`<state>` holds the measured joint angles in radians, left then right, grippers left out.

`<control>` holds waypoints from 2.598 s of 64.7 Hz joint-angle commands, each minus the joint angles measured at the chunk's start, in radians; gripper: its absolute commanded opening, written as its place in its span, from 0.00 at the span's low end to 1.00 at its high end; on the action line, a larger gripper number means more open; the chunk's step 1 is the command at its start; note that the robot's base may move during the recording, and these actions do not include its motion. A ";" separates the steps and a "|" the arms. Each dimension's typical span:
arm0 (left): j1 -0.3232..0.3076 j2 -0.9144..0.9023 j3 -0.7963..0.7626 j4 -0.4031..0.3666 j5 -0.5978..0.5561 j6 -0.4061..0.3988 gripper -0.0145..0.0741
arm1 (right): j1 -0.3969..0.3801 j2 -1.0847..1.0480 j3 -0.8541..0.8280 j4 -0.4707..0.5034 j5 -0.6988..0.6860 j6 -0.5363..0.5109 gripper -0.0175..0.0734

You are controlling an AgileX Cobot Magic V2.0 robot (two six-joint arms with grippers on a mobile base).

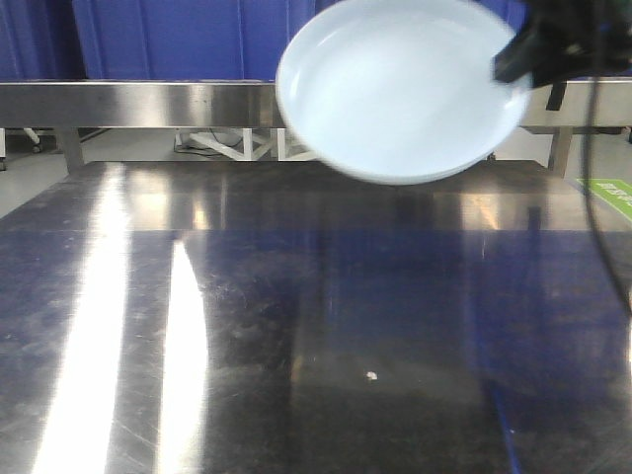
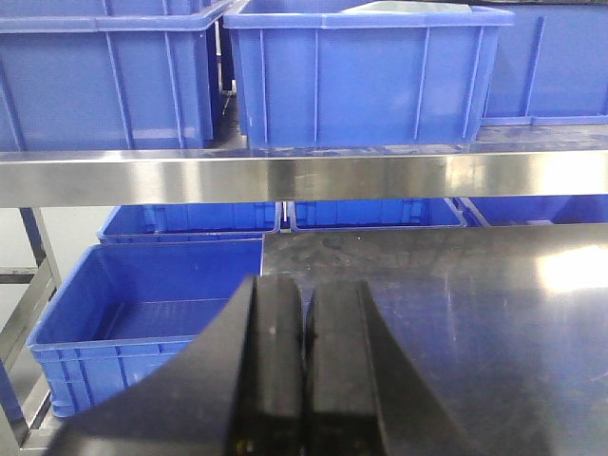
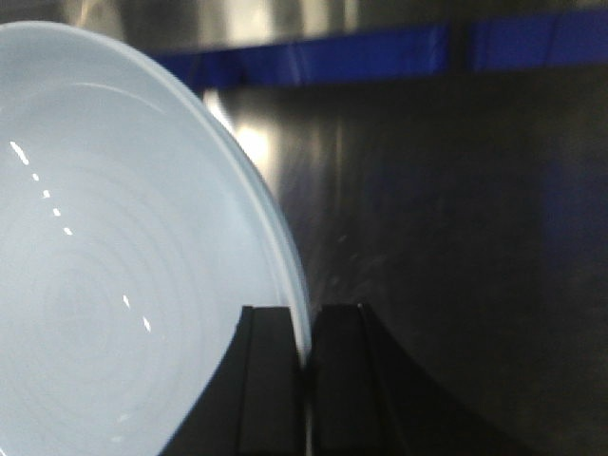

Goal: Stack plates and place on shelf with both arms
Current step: 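Raise the plate stack high with the right gripper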

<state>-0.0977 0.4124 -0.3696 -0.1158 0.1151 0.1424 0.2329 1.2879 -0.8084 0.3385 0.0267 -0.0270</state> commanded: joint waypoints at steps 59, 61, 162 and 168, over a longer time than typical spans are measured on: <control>0.001 0.004 -0.029 -0.003 -0.085 -0.009 0.26 | -0.013 -0.916 0.488 -0.231 -0.139 -0.003 0.25; 0.001 0.004 -0.029 -0.003 -0.085 -0.009 0.26 | -0.013 -0.916 0.488 -0.231 -0.144 -0.003 0.25; 0.001 0.066 -0.029 -0.003 -0.085 -0.009 0.26 | -0.013 -0.914 0.488 -0.231 -0.143 -0.003 0.25; 0.001 0.066 -0.029 -0.003 -0.085 -0.009 0.26 | -0.013 -0.914 0.488 -0.231 -0.143 -0.003 0.25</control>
<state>-0.0977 0.4700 -0.3696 -0.1158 0.1151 0.1424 0.2234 0.3725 -0.2876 0.1132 -0.0139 -0.0309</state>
